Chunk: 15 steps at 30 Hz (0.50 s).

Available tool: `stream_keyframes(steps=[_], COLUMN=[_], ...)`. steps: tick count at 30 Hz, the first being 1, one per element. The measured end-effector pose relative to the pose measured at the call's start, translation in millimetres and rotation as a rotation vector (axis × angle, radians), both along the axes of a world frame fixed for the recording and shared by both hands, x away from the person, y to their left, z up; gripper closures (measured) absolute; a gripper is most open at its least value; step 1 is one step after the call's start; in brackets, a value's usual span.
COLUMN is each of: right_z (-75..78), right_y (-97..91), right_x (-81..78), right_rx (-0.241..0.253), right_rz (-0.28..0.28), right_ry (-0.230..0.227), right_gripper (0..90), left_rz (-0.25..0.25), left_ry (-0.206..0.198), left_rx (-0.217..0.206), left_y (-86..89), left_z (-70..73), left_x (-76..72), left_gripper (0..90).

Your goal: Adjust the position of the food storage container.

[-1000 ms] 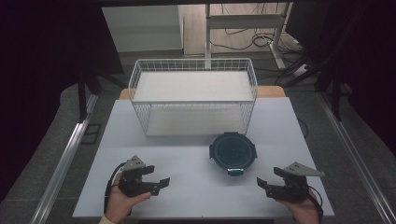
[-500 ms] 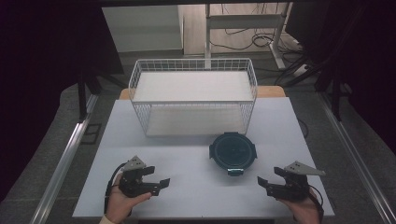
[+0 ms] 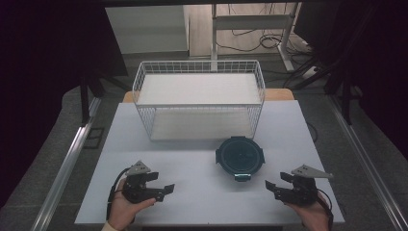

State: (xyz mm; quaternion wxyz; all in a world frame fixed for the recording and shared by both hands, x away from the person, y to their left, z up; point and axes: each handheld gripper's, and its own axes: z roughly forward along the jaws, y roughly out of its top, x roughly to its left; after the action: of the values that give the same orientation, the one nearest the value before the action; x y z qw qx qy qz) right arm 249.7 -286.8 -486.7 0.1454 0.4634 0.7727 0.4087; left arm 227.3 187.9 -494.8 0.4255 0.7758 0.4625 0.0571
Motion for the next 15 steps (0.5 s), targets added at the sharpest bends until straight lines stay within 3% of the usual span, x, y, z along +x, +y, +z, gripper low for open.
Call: stream_keyframes(steps=[8, 15], right_z=[2.5, 13.7], right_y=[2.8, 4.0], right_x=[0.4, 8.8], right_rx=[-0.027, -0.047], right_rz=[0.015, 0.034], right_ry=[0.000, 0.004], right_gripper=[32.8, 43.3], left_rz=[0.015, 0.032], left_ry=[0.002, 0.027], left_rx=[-0.011, -0.022], left_y=[5.0, 8.1], left_z=[3.7, 2.5], left_x=[-0.1, 2.9], left_gripper=[17.2, 16.9])
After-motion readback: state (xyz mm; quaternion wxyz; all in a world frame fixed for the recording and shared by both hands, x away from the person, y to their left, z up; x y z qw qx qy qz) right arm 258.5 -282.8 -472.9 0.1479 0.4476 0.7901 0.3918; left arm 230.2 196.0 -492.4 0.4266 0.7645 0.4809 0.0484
